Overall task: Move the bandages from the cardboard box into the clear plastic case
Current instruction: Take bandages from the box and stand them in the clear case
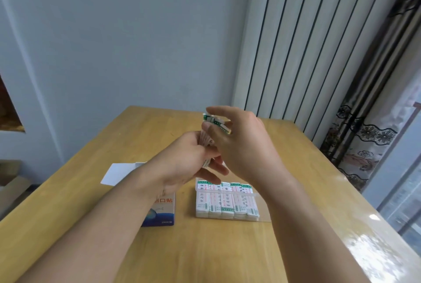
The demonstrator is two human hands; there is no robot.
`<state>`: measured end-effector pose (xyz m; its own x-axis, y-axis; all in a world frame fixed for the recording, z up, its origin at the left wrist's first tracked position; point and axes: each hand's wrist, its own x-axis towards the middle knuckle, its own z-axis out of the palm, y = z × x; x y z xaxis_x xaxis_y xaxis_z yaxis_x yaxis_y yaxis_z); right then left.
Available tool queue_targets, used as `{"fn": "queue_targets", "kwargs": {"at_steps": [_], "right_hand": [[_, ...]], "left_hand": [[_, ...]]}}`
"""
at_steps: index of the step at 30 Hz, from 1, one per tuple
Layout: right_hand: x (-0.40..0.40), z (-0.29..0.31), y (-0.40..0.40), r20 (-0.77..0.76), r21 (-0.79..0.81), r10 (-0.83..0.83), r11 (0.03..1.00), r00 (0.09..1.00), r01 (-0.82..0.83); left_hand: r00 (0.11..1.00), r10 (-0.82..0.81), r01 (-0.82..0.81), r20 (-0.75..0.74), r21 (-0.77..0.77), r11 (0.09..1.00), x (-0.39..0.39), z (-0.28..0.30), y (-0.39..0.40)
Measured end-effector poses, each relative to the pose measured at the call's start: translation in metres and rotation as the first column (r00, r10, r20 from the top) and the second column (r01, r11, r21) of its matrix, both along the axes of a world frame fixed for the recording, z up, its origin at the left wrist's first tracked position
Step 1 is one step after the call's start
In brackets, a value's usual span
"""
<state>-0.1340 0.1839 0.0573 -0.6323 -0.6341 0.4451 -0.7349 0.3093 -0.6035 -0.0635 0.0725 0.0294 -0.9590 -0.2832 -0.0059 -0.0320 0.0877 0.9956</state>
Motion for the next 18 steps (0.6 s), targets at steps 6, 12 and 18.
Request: {"fn": "queue_targets", "kwargs": {"at_steps": [6, 12, 18], "right_hand": [[0.005, -0.002, -0.008, 0.022, 0.007, -0.04, 0.999, 0.999, 0.04], [0.006, -0.004, -0.01, -0.004, 0.0, -0.122, 0.993, 0.993, 0.122], [0.007, -0.006, -0.015, -0.022, -0.05, -0.105, 0.993, 0.994, 0.104]], "left_hand": [[1.0, -0.007, 0.008, 0.001, -0.093, 0.996, 0.003, 0.001, 0.008], [0.998, 0.064, -0.064, -0.009, -0.052, 0.997, -0.001, 0.0, 0.005], [0.995, 0.087, -0.091, -0.048, -0.083, 0.992, 0.0, 0.001, 0.004]]}}
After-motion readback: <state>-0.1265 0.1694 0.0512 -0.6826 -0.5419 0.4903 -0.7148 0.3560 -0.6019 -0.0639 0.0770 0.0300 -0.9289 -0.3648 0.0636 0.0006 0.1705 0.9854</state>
